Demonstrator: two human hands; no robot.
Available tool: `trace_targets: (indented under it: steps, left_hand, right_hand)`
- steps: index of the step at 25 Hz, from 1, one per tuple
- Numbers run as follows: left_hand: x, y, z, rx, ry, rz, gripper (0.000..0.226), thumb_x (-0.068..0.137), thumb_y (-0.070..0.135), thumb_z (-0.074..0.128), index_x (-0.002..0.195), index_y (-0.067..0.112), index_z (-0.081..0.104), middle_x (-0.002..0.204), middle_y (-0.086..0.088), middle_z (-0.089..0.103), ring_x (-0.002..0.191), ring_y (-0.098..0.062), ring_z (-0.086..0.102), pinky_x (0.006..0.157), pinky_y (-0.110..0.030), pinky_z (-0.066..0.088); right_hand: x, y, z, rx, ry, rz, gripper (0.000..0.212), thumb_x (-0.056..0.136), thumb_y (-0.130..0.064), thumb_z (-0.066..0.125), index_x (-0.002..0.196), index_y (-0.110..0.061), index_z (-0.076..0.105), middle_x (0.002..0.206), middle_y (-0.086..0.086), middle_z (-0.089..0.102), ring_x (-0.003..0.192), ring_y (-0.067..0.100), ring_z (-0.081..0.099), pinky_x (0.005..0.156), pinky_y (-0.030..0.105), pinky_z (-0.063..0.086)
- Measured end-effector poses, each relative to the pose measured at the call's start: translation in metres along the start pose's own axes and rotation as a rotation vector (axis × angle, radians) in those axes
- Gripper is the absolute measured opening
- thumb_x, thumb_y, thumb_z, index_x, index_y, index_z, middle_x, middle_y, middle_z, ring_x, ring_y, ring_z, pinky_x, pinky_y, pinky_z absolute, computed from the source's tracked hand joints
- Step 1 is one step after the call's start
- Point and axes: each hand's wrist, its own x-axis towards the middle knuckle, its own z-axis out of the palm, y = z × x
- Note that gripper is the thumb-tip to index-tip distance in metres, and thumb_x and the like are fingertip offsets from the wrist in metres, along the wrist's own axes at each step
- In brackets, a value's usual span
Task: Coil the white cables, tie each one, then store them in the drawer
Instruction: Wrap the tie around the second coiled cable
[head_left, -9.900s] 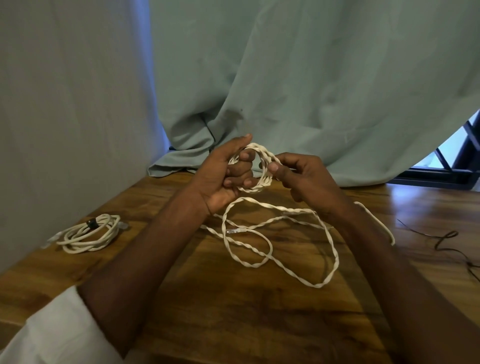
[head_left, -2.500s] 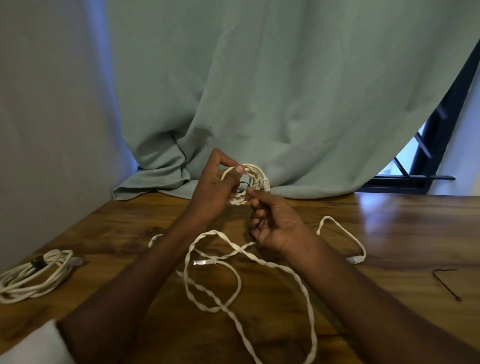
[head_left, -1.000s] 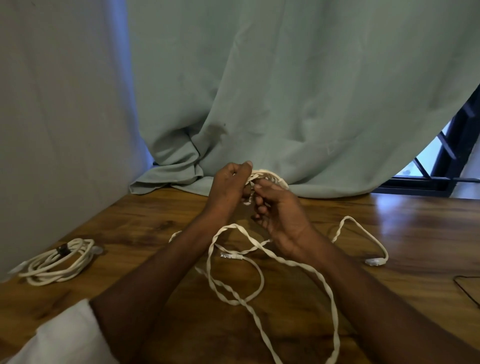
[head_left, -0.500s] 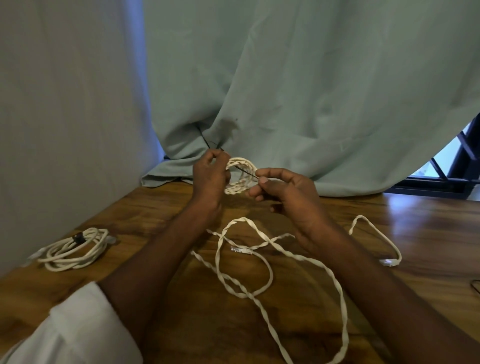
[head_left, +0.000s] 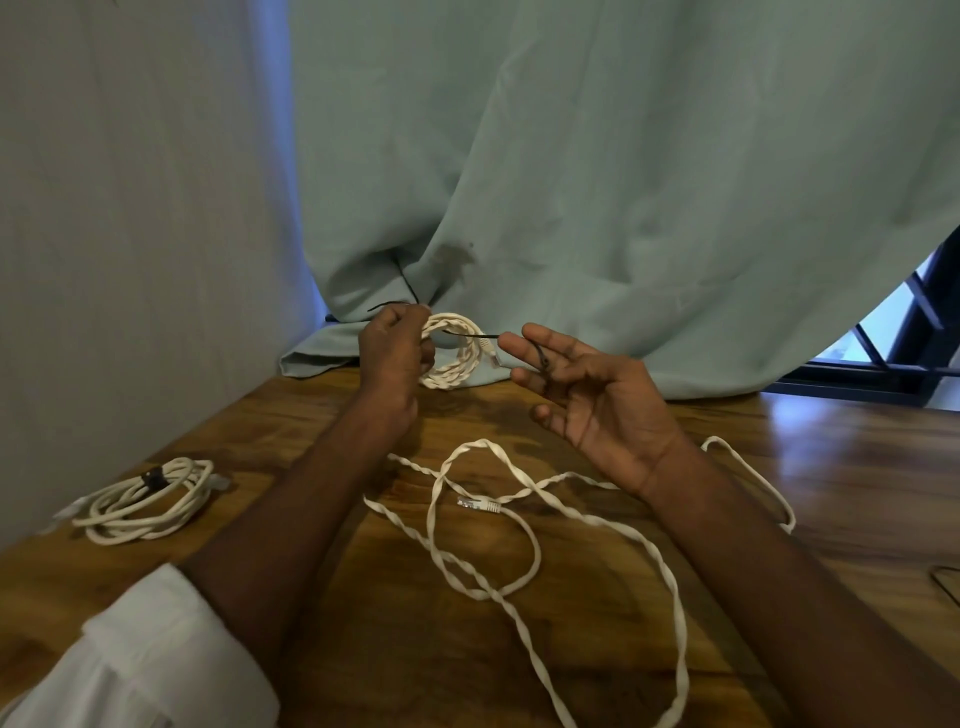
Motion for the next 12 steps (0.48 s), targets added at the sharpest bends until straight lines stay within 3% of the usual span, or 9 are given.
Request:
trace_targets:
  steps: [3, 6, 12]
  left_hand:
    - [-0.0016, -0.0006, 0.0008, 0.006, 0.001, 0.002, 0.013, 0.101, 0.013, 0.062, 0.088, 0.009, 0.063, 0.06, -0.004, 0.047, 0.046, -0.01, 0.038, 0.041, -0.021, 0.031]
    - [-0.0018, -0.0014, -0.0002, 0.019, -0.006, 0.011, 0.019, 0.101, 0.013, 0.061, 0.082, 0.012, 0.061, 0.062, -0.006, 0.047, 0.047, -0.01, 0.038, 0.042, -0.02, 0.03]
    - [-0.0002, -0.0037, -0.0013, 0.048, -0.018, -0.018, 0.022, 0.101, 0.013, 0.06, 0.079, 0.014, 0.058, 0.059, -0.005, 0.045, 0.047, -0.011, 0.036, 0.042, -0.021, 0.029]
  right_hand:
    - [0.0015, 0.0028, 0.0004, -0.113, -0.004, -0.056, 0.049, 0.094, 0.006, 0.043, 0.135, -0.013, 0.062, 0.131, 0.004, 0.073, 0.106, 0.017, 0.07, 0.076, 0.031, 0.045]
    - [0.0004, 0.0048, 0.0026, -0.208, 0.009, -0.098, 0.039, 0.099, -0.001, 0.052, 0.133, -0.016, 0.064, 0.129, 0.002, 0.074, 0.108, 0.018, 0.07, 0.078, 0.032, 0.046]
    - [-0.0004, 0.0065, 0.0037, -0.51, 0.085, -0.28, 0.025, 0.103, -0.01, 0.059, 0.127, -0.017, 0.066, 0.117, -0.004, 0.079, 0.103, 0.02, 0.074, 0.068, 0.03, 0.051]
